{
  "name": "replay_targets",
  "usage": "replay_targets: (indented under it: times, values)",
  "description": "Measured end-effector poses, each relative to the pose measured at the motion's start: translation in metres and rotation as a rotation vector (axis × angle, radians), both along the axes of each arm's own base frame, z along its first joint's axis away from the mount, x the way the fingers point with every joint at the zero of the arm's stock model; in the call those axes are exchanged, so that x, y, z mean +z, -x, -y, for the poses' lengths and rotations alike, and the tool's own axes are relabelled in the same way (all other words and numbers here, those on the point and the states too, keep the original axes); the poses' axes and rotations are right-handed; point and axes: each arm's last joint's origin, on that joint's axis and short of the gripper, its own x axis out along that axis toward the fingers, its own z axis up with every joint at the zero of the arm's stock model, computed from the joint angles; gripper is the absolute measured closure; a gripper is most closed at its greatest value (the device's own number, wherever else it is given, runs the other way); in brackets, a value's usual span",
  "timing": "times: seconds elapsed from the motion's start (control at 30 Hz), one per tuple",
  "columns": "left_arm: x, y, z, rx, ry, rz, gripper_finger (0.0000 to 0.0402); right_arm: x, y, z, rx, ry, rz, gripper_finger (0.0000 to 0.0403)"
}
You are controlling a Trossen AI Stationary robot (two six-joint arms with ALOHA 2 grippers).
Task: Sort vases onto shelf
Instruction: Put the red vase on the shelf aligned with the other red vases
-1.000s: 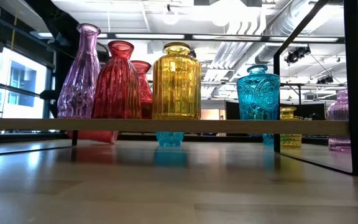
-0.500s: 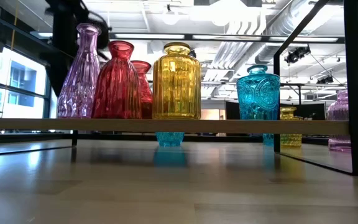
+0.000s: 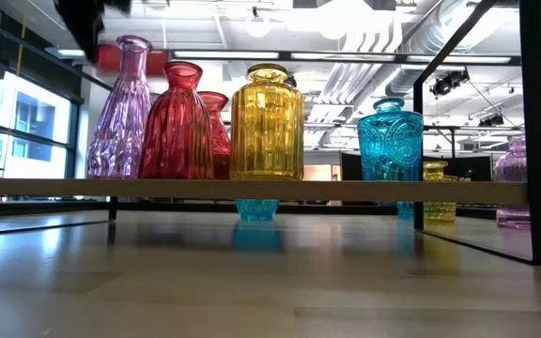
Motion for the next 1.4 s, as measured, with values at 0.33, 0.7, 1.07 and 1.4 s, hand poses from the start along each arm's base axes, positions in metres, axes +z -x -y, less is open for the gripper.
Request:
replay_targets:
  times: [0.33, 0.7, 1.07, 1.4]
  values:
    - [0.064, 0.023, 0.034, -0.015, -0.021, 0.385, 0.0256, 0.012, 0.007, 0.018, -0.010, 0.032, 0.017, 0.0403]
    - [0.072, 0.014, 0.059, -0.143, 0.119, 0.473, 0.0259, 0.016, 0.008, 0.035, -0.040, 0.043, 0.020, 0.0403]
    - [0.065, -0.019, 0.089, -0.339, 0.338, 0.408, 0.0259, 0.038, 0.026, 0.061, -0.113, 0.104, 0.067, 0.0403]
    - [0.046, -0.062, 0.138, -0.520, 0.437, 0.217, 0.0257, 0.047, 0.035, 0.084, -0.118, 0.132, 0.069, 0.0403]
